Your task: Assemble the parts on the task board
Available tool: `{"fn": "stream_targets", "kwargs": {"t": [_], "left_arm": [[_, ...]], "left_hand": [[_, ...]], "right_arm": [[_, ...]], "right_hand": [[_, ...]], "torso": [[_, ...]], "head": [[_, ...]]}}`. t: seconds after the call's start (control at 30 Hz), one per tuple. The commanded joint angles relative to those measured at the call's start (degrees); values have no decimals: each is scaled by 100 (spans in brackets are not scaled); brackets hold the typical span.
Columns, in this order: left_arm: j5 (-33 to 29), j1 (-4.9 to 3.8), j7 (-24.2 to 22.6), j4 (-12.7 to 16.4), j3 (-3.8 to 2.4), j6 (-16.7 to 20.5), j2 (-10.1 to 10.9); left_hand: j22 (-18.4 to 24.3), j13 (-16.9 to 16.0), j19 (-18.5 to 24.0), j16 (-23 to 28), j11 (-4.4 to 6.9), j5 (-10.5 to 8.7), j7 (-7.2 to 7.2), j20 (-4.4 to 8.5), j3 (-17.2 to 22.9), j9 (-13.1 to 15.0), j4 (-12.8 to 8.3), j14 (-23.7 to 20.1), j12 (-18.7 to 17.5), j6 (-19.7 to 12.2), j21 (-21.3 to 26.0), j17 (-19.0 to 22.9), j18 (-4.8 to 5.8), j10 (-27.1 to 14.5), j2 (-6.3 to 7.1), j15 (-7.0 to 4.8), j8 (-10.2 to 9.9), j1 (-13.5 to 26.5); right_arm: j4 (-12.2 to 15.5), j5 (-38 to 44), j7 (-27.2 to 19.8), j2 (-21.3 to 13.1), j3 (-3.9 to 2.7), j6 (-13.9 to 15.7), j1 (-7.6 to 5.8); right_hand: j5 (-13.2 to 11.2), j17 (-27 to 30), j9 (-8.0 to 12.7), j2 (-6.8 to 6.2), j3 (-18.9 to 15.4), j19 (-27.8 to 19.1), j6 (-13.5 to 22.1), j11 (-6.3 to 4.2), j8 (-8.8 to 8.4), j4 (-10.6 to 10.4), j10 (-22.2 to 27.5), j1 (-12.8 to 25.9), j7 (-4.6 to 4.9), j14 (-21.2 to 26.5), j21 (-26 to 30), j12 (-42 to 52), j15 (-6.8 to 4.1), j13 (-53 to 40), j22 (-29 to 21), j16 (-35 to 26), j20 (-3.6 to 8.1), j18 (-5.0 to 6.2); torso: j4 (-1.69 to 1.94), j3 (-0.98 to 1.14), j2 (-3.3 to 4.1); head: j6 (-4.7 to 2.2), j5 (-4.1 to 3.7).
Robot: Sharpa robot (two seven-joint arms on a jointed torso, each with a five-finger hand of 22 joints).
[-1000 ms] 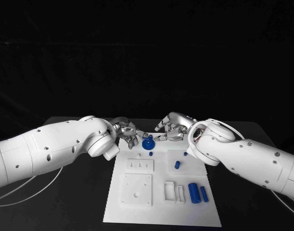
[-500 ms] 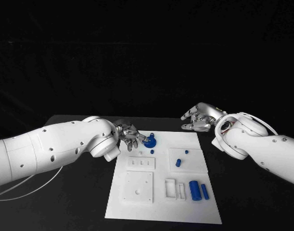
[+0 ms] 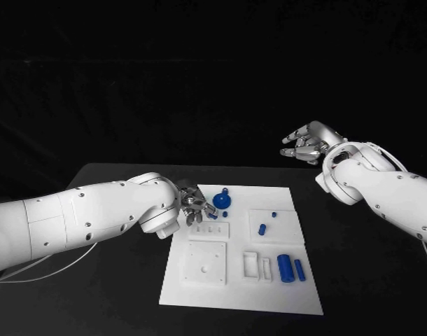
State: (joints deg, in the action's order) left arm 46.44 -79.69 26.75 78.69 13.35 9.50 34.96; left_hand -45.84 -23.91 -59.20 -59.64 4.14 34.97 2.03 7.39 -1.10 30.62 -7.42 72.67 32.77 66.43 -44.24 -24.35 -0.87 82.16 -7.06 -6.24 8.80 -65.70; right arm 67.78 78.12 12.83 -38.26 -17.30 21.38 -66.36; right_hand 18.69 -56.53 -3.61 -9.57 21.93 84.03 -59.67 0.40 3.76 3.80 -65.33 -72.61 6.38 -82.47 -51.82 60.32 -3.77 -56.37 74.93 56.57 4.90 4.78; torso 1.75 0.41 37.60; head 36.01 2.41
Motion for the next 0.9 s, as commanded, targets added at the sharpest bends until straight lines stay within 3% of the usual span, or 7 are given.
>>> {"fn": "stream_targets", "kwargs": {"t": [0.03, 0.17, 0.4, 0.7, 0.9], "left_arm": [[336, 52, 224, 55, -2, 146, -10], [454, 127, 249, 63, 0, 209, -34], [676, 282, 295, -83, 10, 488, -167], [940, 447, 353, -316, 34, 675, -335], [1028, 550, 356, -478, 40, 732, -434]], "left_hand": [[-82, -57, -96, -69, 27, 143, -221, 10, 853, 1332, -835, 113, 55, 279, 9, -32, -12, 109, 40, -24, -12, -9], [-269, -219, -160, -136, 48, 257, -235, 40, 879, 1353, -828, 156, 133, 316, 39, -82, -7, 125, 79, -51, -35, 26], [-590, -356, -255, -165, 61, 452, -257, 60, 940, 1413, -843, 207, 117, 377, 202, -124, -5, 191, 138, -73, -56, 96], [-818, -396, -330, -170, 40, 847, -300, 56, 1034, 1518, -870, 277, 112, 469, 334, -161, -11, 326, 284, -70, 49, 252], [-1004, -328, -391, -120, 36, 873, -298, 21, 1122, 1564, -871, 300, 66, 408, 495, -171, -51, 364, 310, -60, 178, 298]], "right_arm": [[-198, -213, -49, 126, -12, 168, -22], [-386, -245, -38, 259, -20, 180, -44], [-474, -259, -16, 339, -24, 218, -54], [-452, -253, 28, 351, -24, 217, -56], [-421, -239, 52, 350, -24, 199, -57]], "right_hand": [[-88, 8, 0, 10, -16, 214, -36, -25, -23, -39, 20, 78, 2, -20, 15, -44, -23, 17, 637, -39, 14, 47], [-105, 9, 0, 28, -40, 216, -38, -24, -21, -49, 21, 67, 1, -20, 17, -38, -23, 17, 637, -41, 14, 47], [-41, 3, 0, 29, -26, 218, -39, -26, -22, -37, 21, 46, 1, -22, 18, -36, -25, 18, 638, -34, 15, 47], [-10, 2, 0, 36, 23, 219, -47, -28, -22, -31, 28, 49, 1, -22, 16, -38, -26, 25, 640, -33, 16, 46], [-7, 4, 0, 33, 68, 219, -72, -32, -22, -13, 26, 45, -5, -20, 15, -30, -29, 22, 640, -35, 19, 45]], "torso": [[-3, 62, -90], [1, 83, -128], [12, 111, -174], [10, 105, -169], [12, 94, -158]], "head": [[88, 6], [141, 22], [198, 22], [215, -28], [198, -36]]}}
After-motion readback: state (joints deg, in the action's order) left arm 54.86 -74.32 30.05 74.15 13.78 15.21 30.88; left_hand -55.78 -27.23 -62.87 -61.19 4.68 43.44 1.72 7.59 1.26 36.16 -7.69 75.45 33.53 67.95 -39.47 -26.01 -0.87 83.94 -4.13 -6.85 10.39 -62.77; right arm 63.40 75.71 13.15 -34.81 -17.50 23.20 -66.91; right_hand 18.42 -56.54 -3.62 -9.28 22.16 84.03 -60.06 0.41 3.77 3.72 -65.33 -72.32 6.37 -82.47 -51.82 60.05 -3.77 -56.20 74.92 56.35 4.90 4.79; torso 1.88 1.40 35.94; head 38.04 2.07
